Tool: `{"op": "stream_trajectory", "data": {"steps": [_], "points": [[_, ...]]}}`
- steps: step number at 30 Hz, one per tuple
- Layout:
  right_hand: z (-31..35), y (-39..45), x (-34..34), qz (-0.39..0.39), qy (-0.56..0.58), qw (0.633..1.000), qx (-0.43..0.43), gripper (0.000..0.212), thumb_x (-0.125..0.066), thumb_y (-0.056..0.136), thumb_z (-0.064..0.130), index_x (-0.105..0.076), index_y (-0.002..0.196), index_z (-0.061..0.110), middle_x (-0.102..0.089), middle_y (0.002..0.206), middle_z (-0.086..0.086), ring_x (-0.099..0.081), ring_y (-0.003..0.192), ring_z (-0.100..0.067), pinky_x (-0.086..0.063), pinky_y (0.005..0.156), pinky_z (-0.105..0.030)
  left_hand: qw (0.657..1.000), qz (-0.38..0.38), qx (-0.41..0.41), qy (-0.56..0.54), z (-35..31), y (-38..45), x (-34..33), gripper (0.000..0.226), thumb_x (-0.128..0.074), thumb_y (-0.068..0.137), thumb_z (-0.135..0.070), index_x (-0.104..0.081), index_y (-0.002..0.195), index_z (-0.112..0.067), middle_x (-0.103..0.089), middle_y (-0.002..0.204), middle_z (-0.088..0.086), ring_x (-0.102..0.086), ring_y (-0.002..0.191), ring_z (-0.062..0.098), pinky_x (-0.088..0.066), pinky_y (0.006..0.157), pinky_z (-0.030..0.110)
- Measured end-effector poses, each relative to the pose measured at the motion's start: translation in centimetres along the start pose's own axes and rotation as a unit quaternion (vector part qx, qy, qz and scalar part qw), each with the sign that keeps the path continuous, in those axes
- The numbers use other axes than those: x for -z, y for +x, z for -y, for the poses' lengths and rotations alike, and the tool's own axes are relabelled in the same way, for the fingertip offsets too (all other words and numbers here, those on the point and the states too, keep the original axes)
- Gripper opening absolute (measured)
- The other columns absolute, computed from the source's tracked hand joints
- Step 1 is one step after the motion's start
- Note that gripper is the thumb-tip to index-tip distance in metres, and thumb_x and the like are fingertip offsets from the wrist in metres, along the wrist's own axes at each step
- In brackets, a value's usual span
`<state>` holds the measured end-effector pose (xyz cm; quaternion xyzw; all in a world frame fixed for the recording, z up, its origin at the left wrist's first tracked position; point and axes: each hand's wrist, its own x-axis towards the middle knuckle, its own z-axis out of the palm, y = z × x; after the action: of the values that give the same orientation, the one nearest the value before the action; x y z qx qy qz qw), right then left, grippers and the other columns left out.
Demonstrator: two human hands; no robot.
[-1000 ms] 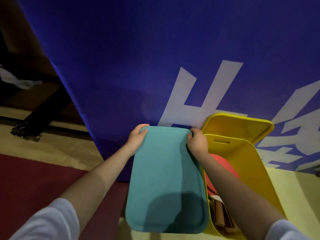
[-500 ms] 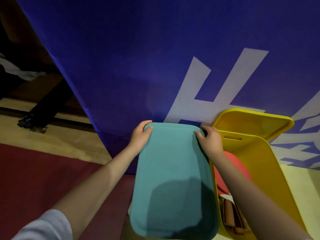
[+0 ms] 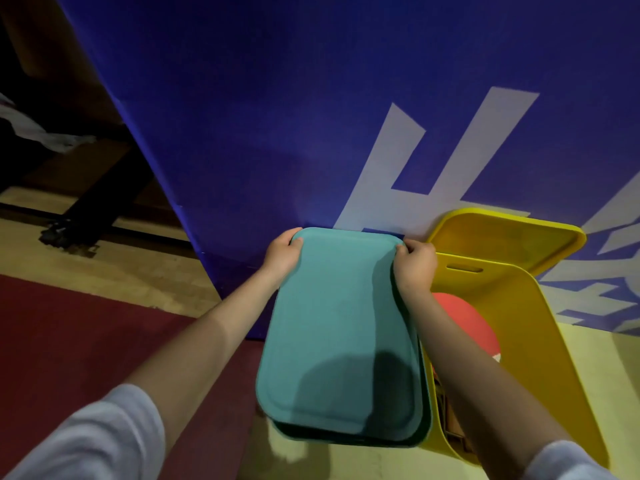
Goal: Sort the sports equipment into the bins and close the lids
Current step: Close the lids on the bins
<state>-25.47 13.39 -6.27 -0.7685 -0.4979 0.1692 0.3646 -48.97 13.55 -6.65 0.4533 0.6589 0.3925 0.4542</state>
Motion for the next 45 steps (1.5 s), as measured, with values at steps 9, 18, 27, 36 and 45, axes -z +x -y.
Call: {"op": "stream_trajectory", "data": {"steps": [9, 18, 27, 36, 45], "points": [[-0.9, -0.5, 0.3, 0.007, -0.105, 0.994, 0.036, 0.03, -0.047, 0.096, 0.027, -0.063, 0.117, 0.013, -0.066, 0.104, -0.017, -0.054, 0.104, -0.036, -0.041, 0.084, -0.038, 0.999, -0.013, -0.016, -0.036, 0.8, -0.6, -0.3, 0.033, -0.046, 0.094, -0.017, -0.058, 0.125, -0.02, -0.061, 0.119, -0.005, -0.057, 0.11, 0.014, -0.046, 0.096, 0.031], [-1.1, -1.1, 1.1, 0.041, -0.11, 0.991, 0.065, 0.029, -0.047, 0.096, 0.025, -0.063, 0.116, 0.014, -0.069, 0.107, -0.013, -0.06, 0.101, -0.036, -0.041, 0.092, -0.041, 0.999, 0.029, 0.003, -0.04, 1.1, -0.8, 0.1, 0.03, -0.041, 0.097, -0.016, -0.055, 0.124, -0.021, -0.061, 0.118, 0.003, -0.058, 0.106, 0.019, -0.046, 0.088, 0.031], [-1.7, -1.0, 1.1, 0.051, -0.219, 0.967, 0.12, 0.031, -0.04, 0.098, 0.027, -0.064, 0.116, 0.017, -0.065, 0.111, -0.011, -0.049, 0.11, -0.032, -0.033, 0.089, -0.039, 0.995, -0.013, -0.045, 0.088, 1.9, -2.0, -1.0, 0.034, -0.034, 0.1, -0.016, -0.046, 0.132, -0.014, -0.057, 0.124, 0.008, -0.054, 0.11, 0.024, -0.037, 0.081, 0.026], [-1.6, -2.9, 1.5, 0.079, -0.31, 0.926, 0.2, 0.045, -0.044, 0.092, 0.021, -0.045, 0.136, 0.01, -0.05, 0.132, -0.012, -0.04, 0.123, -0.031, -0.033, 0.102, -0.043, 0.962, -0.117, -0.107, 0.222, 1.8, -4.0, -0.6, 0.034, -0.043, 0.096, -0.017, -0.053, 0.128, -0.011, -0.056, 0.119, 0.013, -0.054, 0.107, 0.03, -0.04, 0.079, 0.032], [-5.0, -18.2, 8.4, 0.23, -0.178, 0.833, 0.47, 0.058, -0.046, 0.089, 0.06, -0.055, 0.13, 0.021, -0.054, 0.131, -0.006, -0.047, 0.124, -0.026, -0.039, 0.103, -0.039, 0.989, -0.034, -0.092, 0.106, 8.1, -17.0, 1.2, 0.05, -0.049, 0.093, -0.012, -0.041, 0.142, -0.018, -0.056, 0.133, 0.005, -0.053, 0.121, 0.022, -0.044, 0.097, 0.036]]}}
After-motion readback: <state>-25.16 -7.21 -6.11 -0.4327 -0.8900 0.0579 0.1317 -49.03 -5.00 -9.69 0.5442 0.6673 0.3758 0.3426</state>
